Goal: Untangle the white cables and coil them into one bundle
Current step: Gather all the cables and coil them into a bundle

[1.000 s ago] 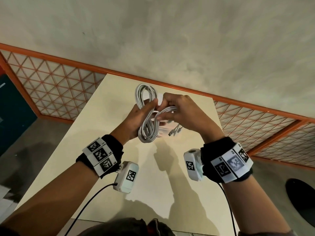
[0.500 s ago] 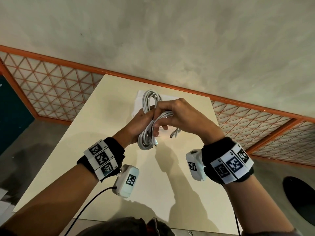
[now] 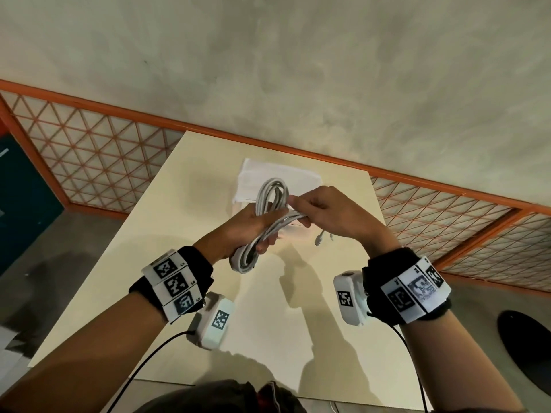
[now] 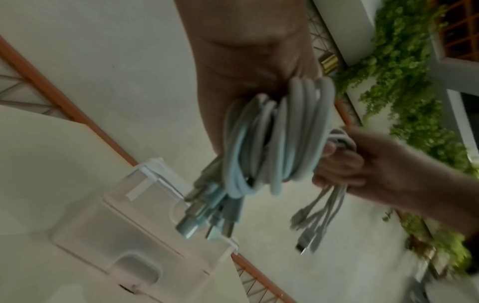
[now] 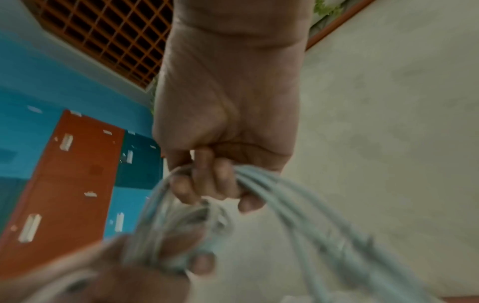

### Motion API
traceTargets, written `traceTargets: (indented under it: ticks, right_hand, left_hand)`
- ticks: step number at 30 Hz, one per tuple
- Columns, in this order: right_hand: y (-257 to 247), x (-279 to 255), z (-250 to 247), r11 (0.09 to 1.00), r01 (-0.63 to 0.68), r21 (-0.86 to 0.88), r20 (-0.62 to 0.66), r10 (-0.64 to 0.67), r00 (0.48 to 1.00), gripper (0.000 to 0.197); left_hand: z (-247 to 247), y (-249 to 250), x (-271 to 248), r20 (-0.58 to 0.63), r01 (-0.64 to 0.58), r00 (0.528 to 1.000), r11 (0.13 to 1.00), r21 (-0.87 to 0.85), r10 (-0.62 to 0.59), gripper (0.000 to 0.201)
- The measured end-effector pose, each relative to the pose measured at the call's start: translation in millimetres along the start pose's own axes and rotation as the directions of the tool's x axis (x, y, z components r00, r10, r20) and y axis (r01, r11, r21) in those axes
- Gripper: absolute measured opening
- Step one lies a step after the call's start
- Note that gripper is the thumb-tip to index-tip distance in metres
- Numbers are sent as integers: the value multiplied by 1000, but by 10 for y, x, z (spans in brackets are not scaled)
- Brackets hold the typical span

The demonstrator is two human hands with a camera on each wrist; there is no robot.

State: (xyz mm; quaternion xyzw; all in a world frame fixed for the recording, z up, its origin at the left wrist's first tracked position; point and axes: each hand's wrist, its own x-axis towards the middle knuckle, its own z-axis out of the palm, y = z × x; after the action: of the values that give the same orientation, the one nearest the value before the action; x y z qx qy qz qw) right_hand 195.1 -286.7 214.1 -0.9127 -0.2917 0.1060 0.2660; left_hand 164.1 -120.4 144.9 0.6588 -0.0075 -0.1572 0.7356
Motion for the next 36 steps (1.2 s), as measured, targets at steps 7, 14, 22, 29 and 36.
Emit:
traceTargets:
  ticks: [7,14,22,29,36]
  right_hand:
    - [-111,23,-18,984,87,159,136,-109,985,39]
    - [-145,28,34,972,47,230,30,-55,998,28]
    - [-119,82,134,916,-49,398,-173,127,977,31]
    - [-32,120,123,907,-138,397,-79,184,980,48]
    - [91,62,21,952,-56,300,-181,115,977,33]
  left_hand:
    - [55,39,-27,155,219,963,976,17,-219,67]
    - [17,-28,18,126,241,961,968,69,-248,68]
    - [71,-19,31,133,215,967,975,48,-219,95]
    - [59,-40,-151,232,37,966,950,310,-114,57]
    - [-1,-49,-82,63,14,998,984,176,-26,41]
